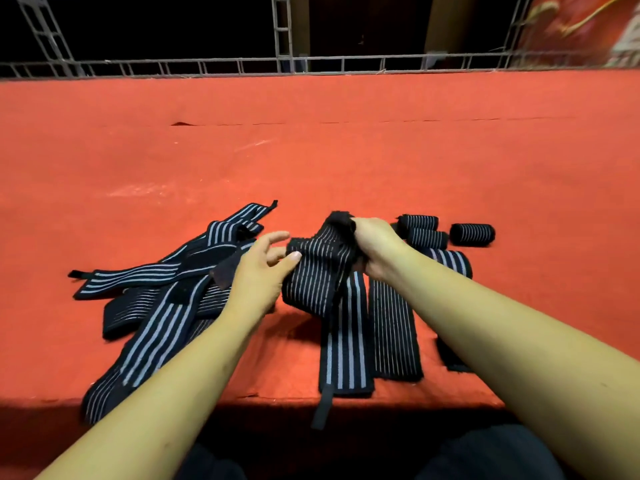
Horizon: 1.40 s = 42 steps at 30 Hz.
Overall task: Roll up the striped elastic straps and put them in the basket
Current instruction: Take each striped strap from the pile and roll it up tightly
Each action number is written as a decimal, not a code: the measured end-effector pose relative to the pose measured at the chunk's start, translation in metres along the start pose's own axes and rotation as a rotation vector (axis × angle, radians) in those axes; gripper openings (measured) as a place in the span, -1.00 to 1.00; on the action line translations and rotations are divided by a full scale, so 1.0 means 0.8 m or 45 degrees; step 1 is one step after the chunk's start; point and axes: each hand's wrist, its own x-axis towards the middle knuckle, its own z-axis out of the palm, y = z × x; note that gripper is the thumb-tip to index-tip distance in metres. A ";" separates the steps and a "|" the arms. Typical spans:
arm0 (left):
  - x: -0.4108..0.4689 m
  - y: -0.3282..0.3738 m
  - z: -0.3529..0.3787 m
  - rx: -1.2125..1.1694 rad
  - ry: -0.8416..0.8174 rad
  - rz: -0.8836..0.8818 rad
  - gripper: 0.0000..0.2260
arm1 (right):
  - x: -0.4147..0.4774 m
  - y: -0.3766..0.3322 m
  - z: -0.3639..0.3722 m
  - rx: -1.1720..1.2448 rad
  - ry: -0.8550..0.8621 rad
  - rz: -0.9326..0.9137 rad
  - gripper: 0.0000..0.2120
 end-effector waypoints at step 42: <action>-0.037 0.012 0.061 -0.320 -0.902 -0.432 -0.82 | 0.031 -0.075 -0.062 -0.666 0.598 -0.940 -0.76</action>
